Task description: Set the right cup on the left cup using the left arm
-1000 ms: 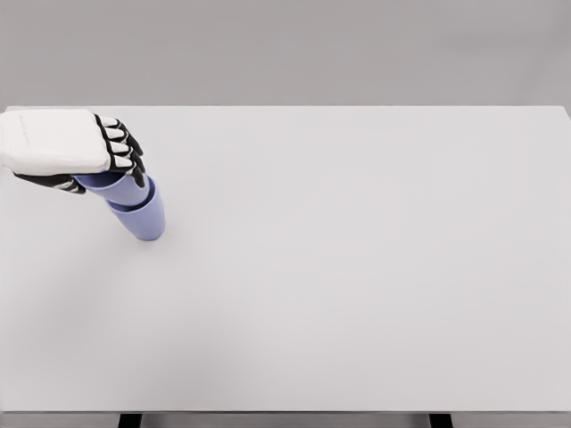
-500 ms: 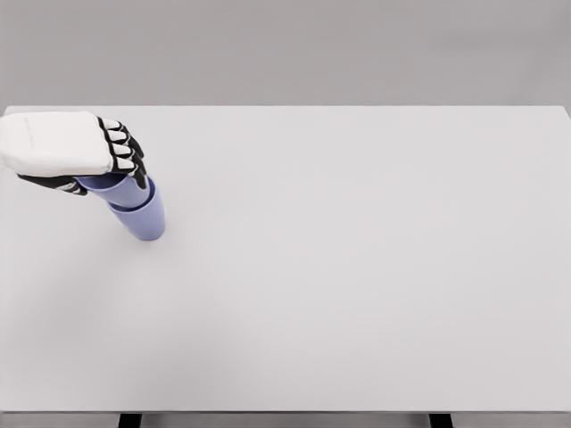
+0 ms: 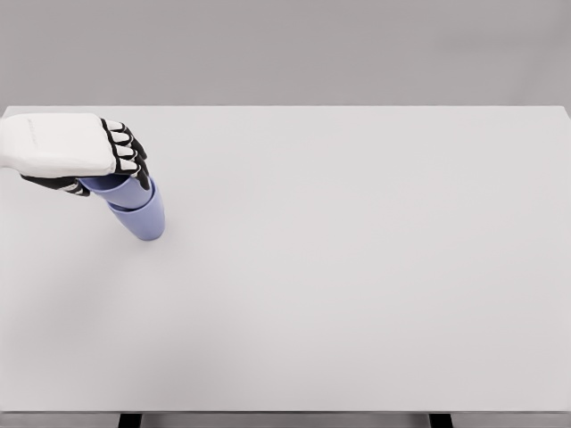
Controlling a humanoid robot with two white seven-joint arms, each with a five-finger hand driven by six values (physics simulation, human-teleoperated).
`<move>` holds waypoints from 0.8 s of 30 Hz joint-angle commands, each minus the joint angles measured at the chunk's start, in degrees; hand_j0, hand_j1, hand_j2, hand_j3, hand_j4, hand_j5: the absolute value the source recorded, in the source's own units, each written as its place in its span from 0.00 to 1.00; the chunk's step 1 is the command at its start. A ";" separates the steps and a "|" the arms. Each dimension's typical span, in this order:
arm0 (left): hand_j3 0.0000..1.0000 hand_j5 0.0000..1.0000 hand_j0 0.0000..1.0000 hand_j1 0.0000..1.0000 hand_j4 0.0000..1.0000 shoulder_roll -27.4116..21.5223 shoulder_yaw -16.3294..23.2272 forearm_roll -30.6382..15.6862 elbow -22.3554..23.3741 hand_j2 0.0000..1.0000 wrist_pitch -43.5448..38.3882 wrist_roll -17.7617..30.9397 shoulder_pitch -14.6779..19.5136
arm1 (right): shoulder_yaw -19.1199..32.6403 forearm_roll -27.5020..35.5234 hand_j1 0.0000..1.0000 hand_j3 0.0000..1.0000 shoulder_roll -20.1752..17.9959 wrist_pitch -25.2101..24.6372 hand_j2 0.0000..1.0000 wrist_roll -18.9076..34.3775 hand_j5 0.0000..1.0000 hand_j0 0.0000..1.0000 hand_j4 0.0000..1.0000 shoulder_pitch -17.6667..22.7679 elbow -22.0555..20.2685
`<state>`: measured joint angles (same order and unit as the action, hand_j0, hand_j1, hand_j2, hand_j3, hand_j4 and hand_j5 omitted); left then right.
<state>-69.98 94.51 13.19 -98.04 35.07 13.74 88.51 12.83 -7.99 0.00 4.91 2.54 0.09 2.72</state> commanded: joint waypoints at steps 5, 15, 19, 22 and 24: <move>0.76 0.76 0.76 0.76 0.76 0.02 -0.12 0.35 0.04 0.76 -0.07 -0.11 0.00 | 0.00 0.00 1.00 1.00 0.00 0.01 1.00 0.01 1.00 1.00 1.00 0.00 0.00; 0.86 0.86 0.86 0.86 0.86 0.02 -0.12 0.35 0.04 0.86 -0.07 -0.20 0.00 | 0.00 0.00 1.00 1.00 0.00 0.01 1.00 0.01 1.00 1.00 1.00 0.00 0.00; 0.88 0.88 0.88 0.88 0.88 0.02 -0.20 0.35 -0.05 0.88 -0.07 -0.20 0.00 | 0.00 0.00 1.00 1.00 0.00 0.01 1.00 0.01 1.00 1.00 1.00 0.00 0.00; 0.89 0.89 0.89 0.89 0.89 0.02 -0.20 0.35 0.04 0.89 -0.07 -0.20 0.00 | 0.00 0.00 1.00 1.00 0.00 0.01 1.00 0.01 1.00 1.00 1.00 0.00 0.00; 0.90 0.90 0.90 0.90 0.90 0.02 -0.20 0.35 0.04 0.90 -0.07 -0.20 0.00 | 0.00 0.00 1.00 1.00 0.00 0.01 1.00 0.01 1.00 1.00 1.00 0.00 0.00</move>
<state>-69.97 94.42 13.82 -98.01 35.06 13.56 88.50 12.83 -8.00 0.00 4.92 2.54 0.09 2.72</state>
